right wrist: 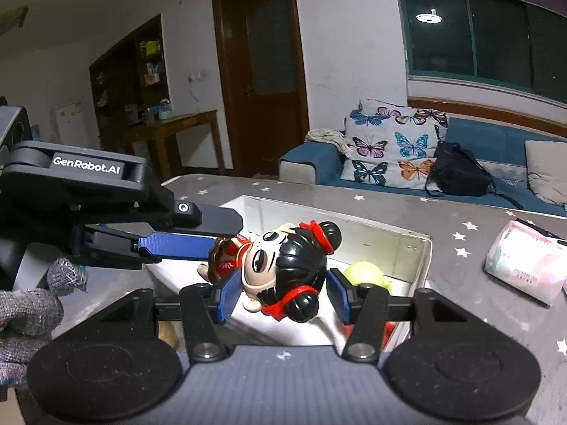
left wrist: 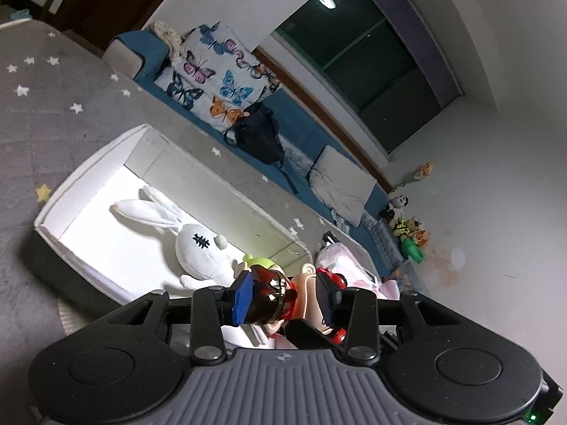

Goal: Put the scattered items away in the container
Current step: 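Lift the doll with the left gripper and carry it over the box, then lower the doll beside the red toy and open the left gripper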

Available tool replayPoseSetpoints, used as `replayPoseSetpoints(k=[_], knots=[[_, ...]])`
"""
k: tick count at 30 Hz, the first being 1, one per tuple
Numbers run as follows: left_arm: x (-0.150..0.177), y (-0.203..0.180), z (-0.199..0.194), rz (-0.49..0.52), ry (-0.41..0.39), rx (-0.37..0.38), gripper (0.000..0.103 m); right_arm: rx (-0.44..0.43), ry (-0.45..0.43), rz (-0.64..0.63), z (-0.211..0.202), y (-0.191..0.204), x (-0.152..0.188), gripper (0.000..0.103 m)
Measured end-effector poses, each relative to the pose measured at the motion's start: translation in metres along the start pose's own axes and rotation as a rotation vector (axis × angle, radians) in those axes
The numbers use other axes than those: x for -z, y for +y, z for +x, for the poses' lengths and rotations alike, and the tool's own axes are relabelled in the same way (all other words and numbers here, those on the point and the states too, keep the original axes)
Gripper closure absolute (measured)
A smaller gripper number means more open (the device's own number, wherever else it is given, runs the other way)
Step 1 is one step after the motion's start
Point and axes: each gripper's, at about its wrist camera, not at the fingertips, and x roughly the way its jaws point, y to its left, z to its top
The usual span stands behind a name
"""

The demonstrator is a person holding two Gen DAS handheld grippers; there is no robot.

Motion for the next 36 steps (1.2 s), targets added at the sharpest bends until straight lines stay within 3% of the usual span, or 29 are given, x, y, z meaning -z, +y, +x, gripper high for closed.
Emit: replayPoseSetpoints(k=[9,16,28,36], knots=[[0.003,0.024,0.031,-0.055,0.062,-0.042,0.062,0.006,0.079,-0.041,0.036,-0.01,-0.002,0.05],[0.0,0.025,0.037,-0.036,0.065,-0.062,0.062,0.012,0.117,-0.073,0.045,-0.007,0.006,0.05],[0.008,0.003,0.048,0.146,0.126,-0.182,0.062,0.014,0.206,-0.161,0.054,0.001,0.015,0.05],[0.011,-0.004,0.053,0.219,0.148,-0.228,0.062,-0.006,0.229,-0.124,0.055,-0.004,0.014,0.05]])
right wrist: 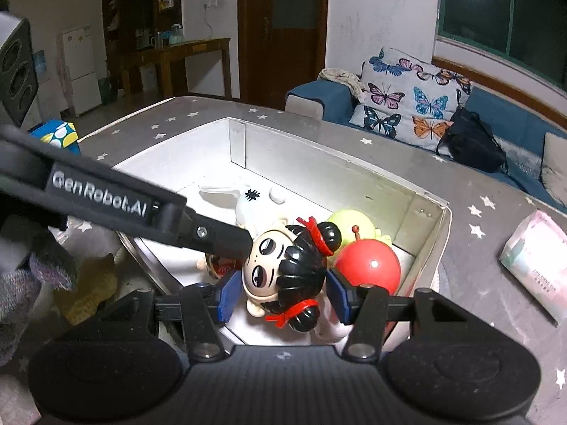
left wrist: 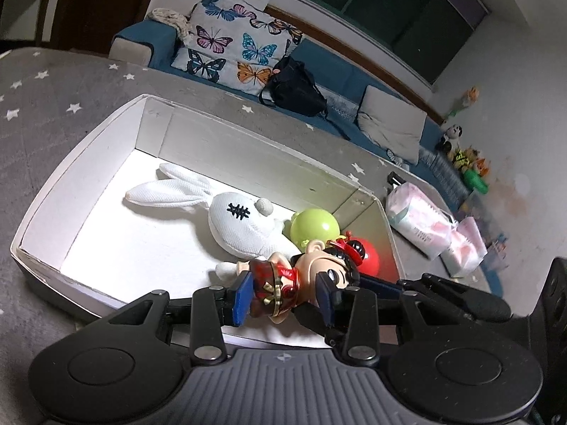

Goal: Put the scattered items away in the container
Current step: 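Lower the doll beside the red toy and open the left gripper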

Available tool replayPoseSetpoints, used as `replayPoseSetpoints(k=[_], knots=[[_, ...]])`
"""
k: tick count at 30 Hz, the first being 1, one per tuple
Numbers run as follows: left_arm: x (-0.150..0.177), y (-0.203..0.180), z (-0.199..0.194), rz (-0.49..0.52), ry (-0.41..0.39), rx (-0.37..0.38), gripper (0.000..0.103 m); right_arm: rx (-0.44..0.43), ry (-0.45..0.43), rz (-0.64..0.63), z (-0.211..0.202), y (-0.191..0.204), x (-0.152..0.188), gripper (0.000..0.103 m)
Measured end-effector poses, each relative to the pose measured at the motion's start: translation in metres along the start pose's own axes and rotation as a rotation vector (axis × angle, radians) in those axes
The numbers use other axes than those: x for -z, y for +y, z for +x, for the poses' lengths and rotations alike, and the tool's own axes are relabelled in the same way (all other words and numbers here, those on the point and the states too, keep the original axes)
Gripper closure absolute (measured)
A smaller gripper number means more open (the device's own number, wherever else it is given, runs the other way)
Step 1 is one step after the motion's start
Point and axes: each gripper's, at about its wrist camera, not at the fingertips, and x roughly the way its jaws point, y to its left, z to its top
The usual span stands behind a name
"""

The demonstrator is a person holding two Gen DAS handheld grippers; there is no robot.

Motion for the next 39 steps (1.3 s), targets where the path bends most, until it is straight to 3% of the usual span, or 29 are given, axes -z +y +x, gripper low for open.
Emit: replayPoseSetpoints(k=[17,25,27,30,39], knots=[[0.006,0.007,-0.016,-0.005,-0.039,0.026,0.062,0.011,-0.069,0.058,-0.024,0.002,0.006,0.048],[0.012,0.011,-0.042,0.006,-0.09,0.016,0.062,-0.009,-0.137,0.066,-0.046,0.012,0.008,0.047],[0.016,0.012,-0.05,0.014,-0.104,0.01,0.062,-0.014,-0.154,0.067,-0.051,0.017,0.009,0.04],[0.022,0.015,-0.062,0.019,-0.123,0.0,0.062,-0.021,-0.179,0.06,-0.059,0.023,0.013,0.04],[0.041,0.037,-0.096,-0.013,-0.173,-0.039,0.062,-0.081,-0.186,0.055,-0.066,0.049,0.026,0.04]])
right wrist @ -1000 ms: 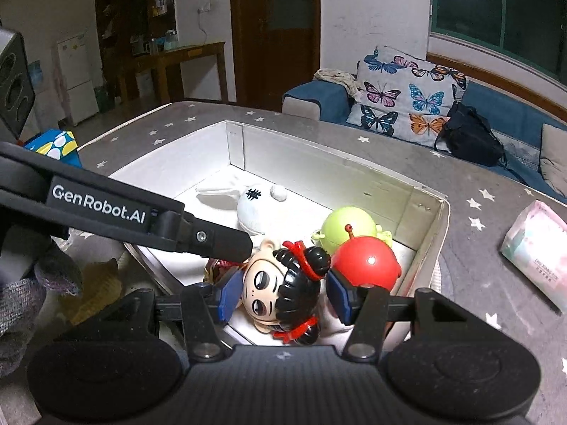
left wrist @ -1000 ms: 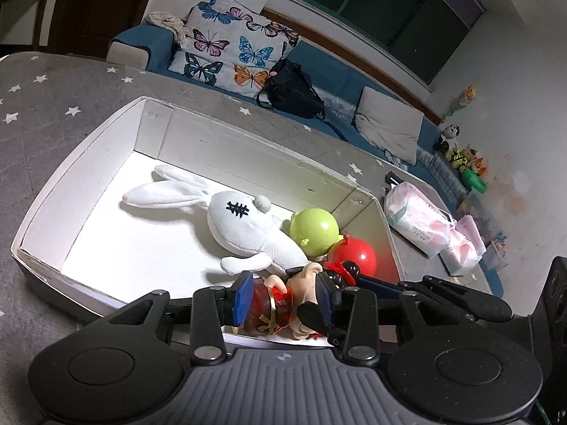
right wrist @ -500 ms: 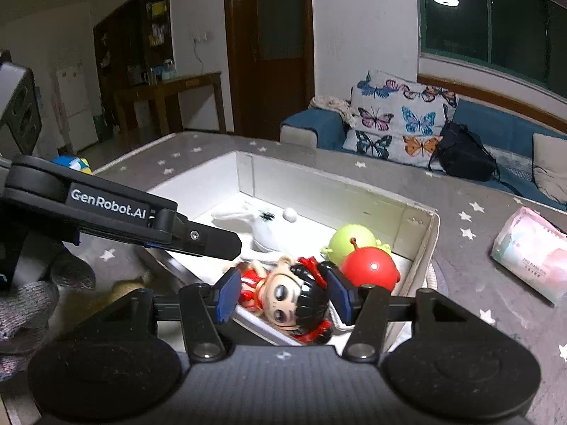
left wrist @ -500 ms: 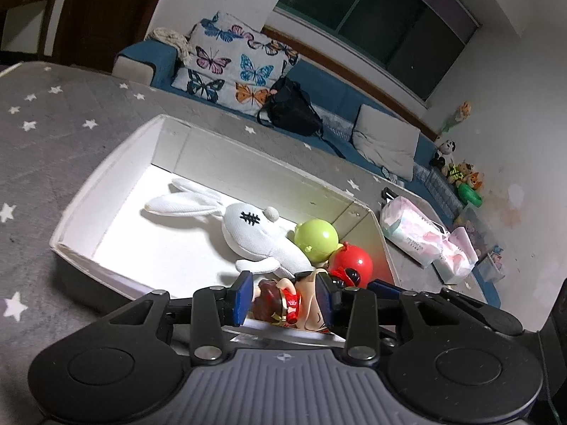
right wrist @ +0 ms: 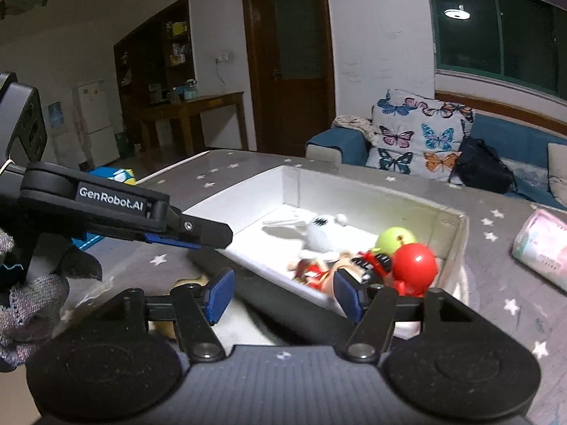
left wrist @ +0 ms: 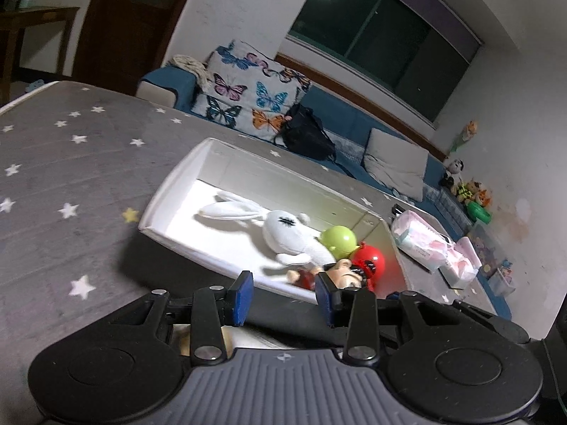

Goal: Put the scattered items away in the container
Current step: 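Lower the doll beside the red toy and open the left gripper, then move the left gripper down and close it on the beige peanut toy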

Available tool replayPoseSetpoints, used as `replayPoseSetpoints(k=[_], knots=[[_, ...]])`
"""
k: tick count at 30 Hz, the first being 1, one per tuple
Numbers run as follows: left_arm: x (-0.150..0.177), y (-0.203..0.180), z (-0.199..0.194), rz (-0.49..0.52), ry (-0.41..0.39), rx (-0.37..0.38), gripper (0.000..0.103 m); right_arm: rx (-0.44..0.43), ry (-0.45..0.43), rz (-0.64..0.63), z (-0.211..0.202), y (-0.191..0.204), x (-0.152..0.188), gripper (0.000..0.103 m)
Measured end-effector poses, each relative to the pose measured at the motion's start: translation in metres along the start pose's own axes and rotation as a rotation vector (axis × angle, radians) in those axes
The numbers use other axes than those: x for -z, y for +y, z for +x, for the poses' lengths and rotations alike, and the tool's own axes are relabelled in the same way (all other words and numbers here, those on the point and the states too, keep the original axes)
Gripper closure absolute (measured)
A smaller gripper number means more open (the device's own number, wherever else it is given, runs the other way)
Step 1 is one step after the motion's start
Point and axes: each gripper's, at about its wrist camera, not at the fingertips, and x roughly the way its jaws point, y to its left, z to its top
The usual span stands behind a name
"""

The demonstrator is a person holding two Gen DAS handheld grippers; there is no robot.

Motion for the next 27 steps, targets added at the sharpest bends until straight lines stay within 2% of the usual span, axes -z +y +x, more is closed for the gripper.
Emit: replayPoseSetpoints(k=[11,27], knots=[[0.02,0.038,-0.018,-0.086,0.002,-0.048,0.062,-0.085,0.057,-0.028,0.019,0.029,0.017,0.039],[0.031,0.057,-0.011,-0.175,0.055,0.007,0.062,-0.167,0.139,-0.07,0.049,0.063,0.03,0.04]])
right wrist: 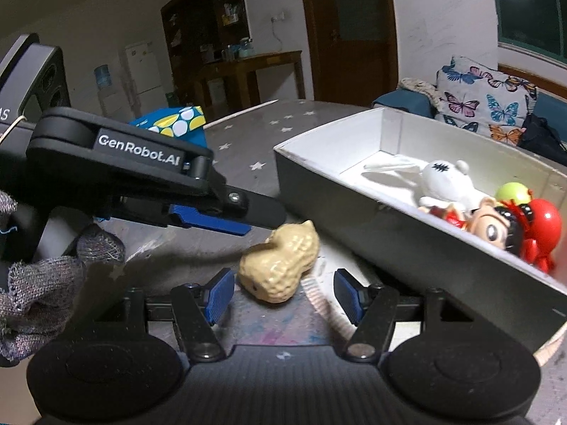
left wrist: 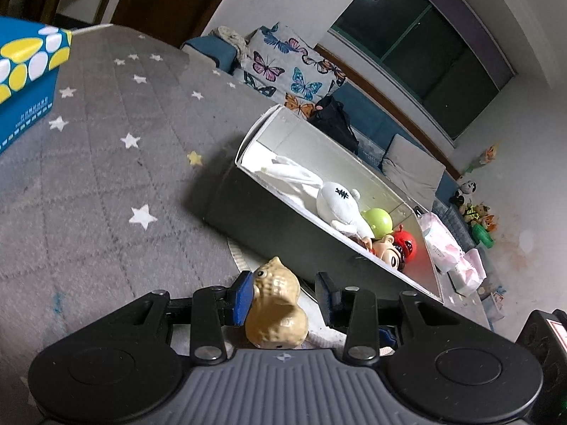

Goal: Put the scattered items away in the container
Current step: 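Move the left gripper down and close it on the beige peanut toy, then lift the peanut toy with the left gripper over the box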

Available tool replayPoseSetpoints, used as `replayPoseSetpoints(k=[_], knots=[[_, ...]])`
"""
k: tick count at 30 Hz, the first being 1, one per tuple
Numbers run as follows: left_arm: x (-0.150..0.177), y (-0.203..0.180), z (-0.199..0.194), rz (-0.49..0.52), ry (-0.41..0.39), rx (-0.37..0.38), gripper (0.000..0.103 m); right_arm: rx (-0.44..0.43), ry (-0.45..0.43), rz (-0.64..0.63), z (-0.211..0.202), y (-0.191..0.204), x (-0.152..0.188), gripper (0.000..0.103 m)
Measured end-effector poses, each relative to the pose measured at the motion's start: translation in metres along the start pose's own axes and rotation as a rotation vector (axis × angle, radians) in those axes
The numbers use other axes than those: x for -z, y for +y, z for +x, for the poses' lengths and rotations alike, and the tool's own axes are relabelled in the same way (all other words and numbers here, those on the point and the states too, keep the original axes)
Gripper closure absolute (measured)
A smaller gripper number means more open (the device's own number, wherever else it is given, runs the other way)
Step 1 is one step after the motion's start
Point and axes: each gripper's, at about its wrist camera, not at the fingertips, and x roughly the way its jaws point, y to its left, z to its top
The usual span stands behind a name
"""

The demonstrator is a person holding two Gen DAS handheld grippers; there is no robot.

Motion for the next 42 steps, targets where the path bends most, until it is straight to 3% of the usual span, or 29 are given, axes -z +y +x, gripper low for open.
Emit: replayPoseSetpoints(k=[13,20,30,39,42], knots=[[0.002,0.008,0.012,-0.036,0.038,0.002,0.062,-0.002,0.022,0.007,0.018,0.004,-0.002,0.04],[0.003,0.014,0.016,-0.059,0.053,0.02,0.074,0.0,0.033,0.005,0.023,0.005,-0.001,0.045],[0.004,0.015,0.013,-0.063,0.043,0.028,0.078,0.008,0.045,0.007,0.023,0.006,0.002,0.054],[0.007,0.015,0.009,-0.073,0.043,0.033,0.078,0.003,0.04,0.006,0.02,0.008,0.004,0.057],[0.008,0.017,0.01,-0.088,0.054,0.037,0.071,0.0,0.04,0.007,0.019,0.009,0.005,0.058]])
